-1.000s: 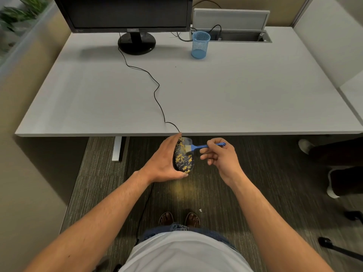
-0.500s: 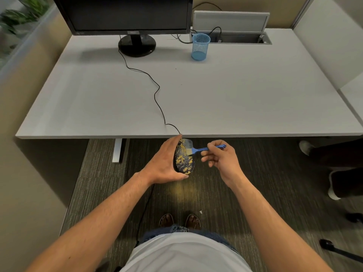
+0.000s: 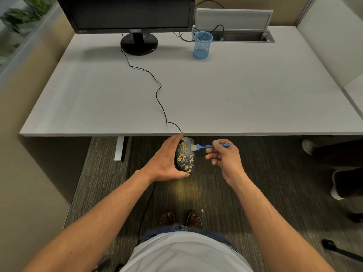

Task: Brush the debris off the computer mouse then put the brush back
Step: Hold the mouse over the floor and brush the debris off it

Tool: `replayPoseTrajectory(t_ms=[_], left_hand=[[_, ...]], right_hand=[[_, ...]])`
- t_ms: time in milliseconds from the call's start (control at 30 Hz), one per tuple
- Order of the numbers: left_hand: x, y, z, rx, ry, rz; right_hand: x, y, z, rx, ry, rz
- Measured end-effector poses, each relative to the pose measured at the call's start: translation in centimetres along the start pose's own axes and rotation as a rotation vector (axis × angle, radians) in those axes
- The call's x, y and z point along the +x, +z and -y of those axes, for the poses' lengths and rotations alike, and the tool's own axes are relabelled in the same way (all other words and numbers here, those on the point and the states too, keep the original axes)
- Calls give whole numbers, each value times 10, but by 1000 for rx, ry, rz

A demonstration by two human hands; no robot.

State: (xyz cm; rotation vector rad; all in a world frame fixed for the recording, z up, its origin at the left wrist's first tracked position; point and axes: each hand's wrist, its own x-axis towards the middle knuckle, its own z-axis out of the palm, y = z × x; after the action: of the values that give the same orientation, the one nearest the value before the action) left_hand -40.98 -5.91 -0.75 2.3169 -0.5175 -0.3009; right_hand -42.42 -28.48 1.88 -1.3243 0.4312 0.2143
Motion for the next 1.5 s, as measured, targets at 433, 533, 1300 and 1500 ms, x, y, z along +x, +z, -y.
replayPoseTrajectory(t_ms=[433,533,1300,1500], left_hand=[[-4,0,-2,1,-5,2],[-5,0,-1,3,-11,1],[-3,-3,-2,5,-1,-19],[0,-2,-4,5,6,-14]], right_hand=[[-6,-3,2,-22,-7,-12],[-5,-5,5,6,-22,-8],[-7,-7,9,-9,-17,-22],[-8,8,8,-32,-41,69]])
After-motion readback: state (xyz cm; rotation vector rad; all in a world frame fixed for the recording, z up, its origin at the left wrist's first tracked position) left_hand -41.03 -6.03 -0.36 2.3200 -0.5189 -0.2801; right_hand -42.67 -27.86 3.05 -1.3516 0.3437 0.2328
